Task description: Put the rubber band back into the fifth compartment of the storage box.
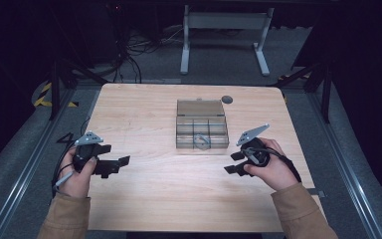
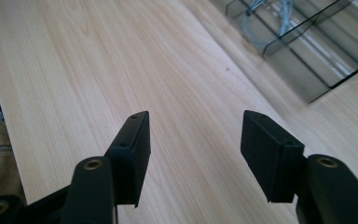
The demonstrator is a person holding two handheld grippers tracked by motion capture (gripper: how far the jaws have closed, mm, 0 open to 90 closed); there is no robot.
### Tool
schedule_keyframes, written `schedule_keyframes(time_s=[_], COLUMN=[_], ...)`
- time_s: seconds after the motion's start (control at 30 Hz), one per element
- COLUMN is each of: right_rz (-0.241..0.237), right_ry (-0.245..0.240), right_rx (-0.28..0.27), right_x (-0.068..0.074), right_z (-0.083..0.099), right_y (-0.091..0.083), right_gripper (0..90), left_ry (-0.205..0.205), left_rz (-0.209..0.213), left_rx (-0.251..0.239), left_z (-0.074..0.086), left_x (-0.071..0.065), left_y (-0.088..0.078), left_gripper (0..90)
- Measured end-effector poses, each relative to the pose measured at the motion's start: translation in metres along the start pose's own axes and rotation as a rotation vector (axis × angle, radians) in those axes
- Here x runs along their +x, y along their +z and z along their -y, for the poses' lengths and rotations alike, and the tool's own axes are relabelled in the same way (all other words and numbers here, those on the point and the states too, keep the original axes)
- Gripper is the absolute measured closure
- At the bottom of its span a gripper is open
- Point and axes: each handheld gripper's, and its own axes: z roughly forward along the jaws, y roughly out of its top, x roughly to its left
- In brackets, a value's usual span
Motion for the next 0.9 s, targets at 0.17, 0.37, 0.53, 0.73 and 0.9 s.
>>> schedule_keyframes(time_s=[0.17,0.37,0.53,0.73,0.9], right_rz=[-0.007,-0.012,-0.007,-0.014,-0.007], right_ry=[0.001,0.019,0.006,0.010,0.007], right_rx=[0.011,-0.003,0.018,0.047,0.078], right_x=[0.004,0.006,0.009,0.009,0.008], right_z=[0.008,0.023,0.029,0.034,0.038], right_y=[0.011,0.020,0.032,0.043,0.052], right_gripper=[43.1,43.1,44.7,43.5,42.2], left_ry=[0.000,0.000,0.007,0.004,0.005], left_rz=[-0.001,-0.001,0.003,0.003,0.005], left_rx=[0.000,-0.002,0.004,-0.005,-0.006], left_z=[0.000,0.000,-0.001,-0.001,-0.001], left_x=[0.000,0.000,-0.001,0.000,0.000], left_y=[-0.001,0.000,-0.001,-0.001,-0.001], left_gripper=[15.9,15.9,15.9,15.9,15.9])
